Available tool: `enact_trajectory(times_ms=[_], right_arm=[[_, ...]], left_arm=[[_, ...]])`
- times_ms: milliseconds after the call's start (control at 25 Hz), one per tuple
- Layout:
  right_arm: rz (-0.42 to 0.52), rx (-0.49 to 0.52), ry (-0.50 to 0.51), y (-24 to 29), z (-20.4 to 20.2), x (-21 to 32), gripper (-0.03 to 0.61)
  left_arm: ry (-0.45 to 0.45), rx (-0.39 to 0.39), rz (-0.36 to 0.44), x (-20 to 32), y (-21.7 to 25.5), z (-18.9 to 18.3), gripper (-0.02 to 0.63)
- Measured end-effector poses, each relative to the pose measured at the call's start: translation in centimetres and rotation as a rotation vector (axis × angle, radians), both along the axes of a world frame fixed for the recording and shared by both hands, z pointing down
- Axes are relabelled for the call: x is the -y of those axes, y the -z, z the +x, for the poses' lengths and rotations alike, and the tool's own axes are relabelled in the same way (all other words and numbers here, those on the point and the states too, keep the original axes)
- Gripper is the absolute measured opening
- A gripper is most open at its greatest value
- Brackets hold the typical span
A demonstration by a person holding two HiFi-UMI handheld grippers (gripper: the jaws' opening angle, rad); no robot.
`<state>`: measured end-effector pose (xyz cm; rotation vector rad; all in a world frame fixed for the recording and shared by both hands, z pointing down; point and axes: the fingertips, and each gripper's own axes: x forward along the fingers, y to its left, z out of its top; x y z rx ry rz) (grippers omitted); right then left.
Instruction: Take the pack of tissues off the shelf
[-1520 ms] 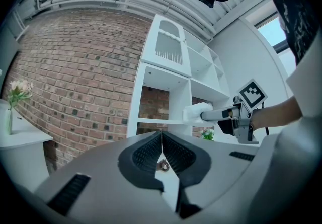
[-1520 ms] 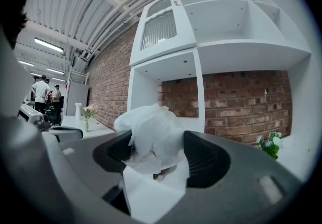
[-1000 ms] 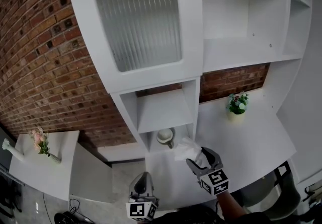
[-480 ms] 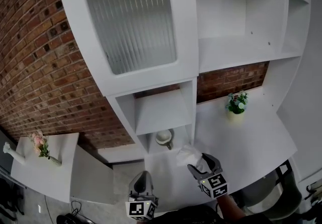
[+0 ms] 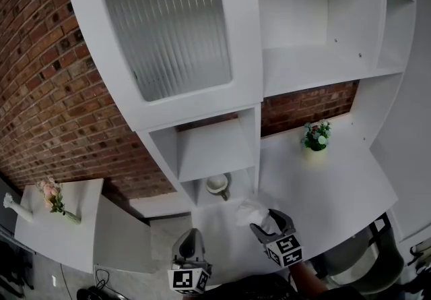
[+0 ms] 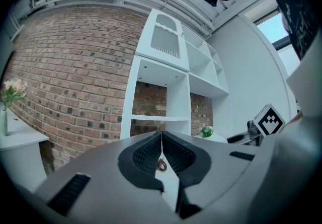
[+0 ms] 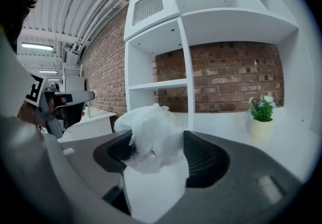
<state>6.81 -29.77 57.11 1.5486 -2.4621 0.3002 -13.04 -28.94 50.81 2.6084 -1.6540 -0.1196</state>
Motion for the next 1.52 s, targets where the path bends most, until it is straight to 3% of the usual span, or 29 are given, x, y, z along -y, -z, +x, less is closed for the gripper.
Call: enact_trajectory(times_ms=[200,600,1520], right_arm=[[-0.029,-0.001,0.0,-1.1,0.0,0.1,0.293],[-0.074,0.017,0.0,-2.9,-0.2,0.2,0.293],[-0.18,-0.046,0.022,-7.9,-0.6,-0.2,0.293]], left_arm=[[-0.014,0.032,-0.006,0.1,-0.1,0.2,0.012],[0.014,0.018,-0.031,0.8,-0.8,-0.3,0.012],[0.029,0.034,-0.044,1.2,-1.8,-0.9,0.012]])
